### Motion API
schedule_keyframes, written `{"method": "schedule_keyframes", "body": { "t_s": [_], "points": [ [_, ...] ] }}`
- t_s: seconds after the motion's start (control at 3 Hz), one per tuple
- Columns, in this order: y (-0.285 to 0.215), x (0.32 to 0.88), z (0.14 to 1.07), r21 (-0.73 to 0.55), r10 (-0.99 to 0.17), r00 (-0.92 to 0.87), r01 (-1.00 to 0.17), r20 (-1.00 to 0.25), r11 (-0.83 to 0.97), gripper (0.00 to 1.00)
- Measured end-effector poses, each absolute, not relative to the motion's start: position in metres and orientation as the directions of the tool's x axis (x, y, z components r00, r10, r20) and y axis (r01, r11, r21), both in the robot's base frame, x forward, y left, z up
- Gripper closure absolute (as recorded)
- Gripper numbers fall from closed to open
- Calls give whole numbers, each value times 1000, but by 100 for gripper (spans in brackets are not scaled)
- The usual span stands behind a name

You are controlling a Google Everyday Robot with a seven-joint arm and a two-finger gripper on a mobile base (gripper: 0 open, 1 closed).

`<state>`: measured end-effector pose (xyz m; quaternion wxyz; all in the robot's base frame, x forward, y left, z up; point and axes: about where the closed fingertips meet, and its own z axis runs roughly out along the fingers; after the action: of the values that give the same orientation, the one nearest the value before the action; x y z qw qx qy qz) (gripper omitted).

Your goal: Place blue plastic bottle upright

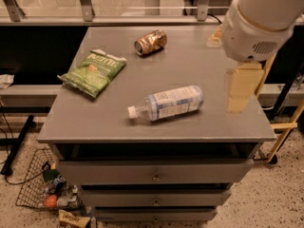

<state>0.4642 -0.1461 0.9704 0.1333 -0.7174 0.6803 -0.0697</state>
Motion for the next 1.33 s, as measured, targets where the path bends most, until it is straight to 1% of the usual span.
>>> {"method": "schedule_keyframes", "body": {
  "t_s": [0.33,0.67,1.0,1.33],
  "points": [
    [-101,478,949,-225,-972,234,-947,0,-228,0],
    [-67,493,919,-152,-947,316,-935,52,-321,0],
    [-48,503,893,-115,-949,308,-943,66,-314,0],
    [-39,511,872,-88,-963,262,-960,69,-267,0]
  ]
}}
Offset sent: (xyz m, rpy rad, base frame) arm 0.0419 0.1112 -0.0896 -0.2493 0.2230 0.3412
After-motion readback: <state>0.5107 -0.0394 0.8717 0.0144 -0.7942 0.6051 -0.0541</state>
